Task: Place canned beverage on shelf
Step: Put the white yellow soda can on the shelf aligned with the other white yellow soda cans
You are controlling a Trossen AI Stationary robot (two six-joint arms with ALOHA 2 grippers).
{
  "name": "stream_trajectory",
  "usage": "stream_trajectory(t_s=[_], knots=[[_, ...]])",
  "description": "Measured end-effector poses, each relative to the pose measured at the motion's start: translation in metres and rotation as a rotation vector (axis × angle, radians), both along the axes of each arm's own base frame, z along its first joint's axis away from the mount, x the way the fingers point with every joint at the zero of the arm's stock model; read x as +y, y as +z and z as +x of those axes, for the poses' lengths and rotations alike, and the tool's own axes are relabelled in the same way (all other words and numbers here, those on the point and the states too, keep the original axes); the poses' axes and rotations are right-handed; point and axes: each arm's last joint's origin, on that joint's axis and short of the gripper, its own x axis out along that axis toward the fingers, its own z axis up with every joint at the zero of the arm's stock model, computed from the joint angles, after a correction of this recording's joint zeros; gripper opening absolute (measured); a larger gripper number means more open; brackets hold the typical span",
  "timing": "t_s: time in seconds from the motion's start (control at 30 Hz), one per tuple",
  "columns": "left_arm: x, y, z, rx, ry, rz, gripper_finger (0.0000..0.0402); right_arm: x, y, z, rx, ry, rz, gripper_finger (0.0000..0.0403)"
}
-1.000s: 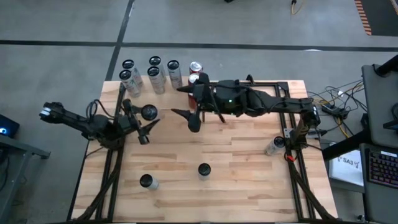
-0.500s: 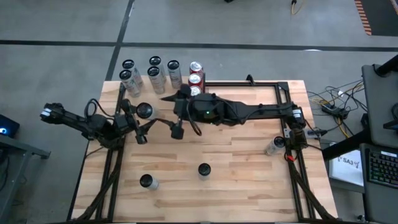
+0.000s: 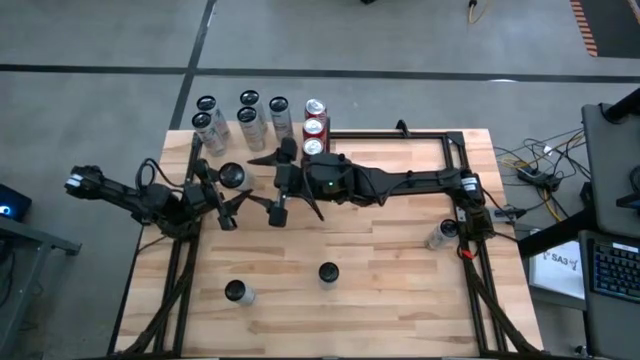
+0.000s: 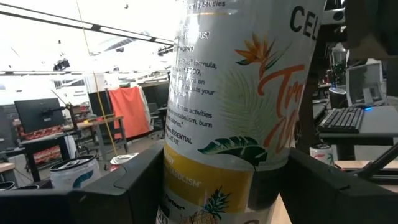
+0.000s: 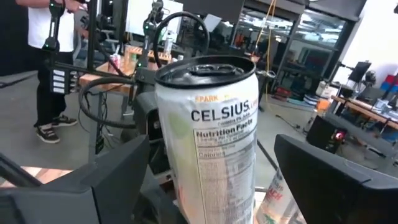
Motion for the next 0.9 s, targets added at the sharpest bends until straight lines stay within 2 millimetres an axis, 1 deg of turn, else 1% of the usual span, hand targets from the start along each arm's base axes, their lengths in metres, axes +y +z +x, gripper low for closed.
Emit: stream_trajectory(t_s=[0.27, 0.37, 0.5, 0.9], knots=[[0.000, 0.000, 0.001, -0.008, -0.001, -0.013, 0.0242, -0.001, -0.001, 0.003, -0.026, 0.026, -0.026, 0.0336], [0.000, 0.001, 0.000, -0.027, -0.010, -0.043, 0.0242, -0.001, -0.005, 0.006, -0.025, 0.027, -0.029, 0.0336], [-0.002, -0.001, 0.005, -0.043, -0.027, -0.095, 0.0242, -0.001, -0.010, 0.010, -0.023, 0.018, -0.045, 0.0336], [-0.006, -0.006, 0.017, -0.040, -0.050, -0.161, 0.0242, -0.003, -0.011, 0.010, -0.020, 0.013, -0.040, 0.0336]])
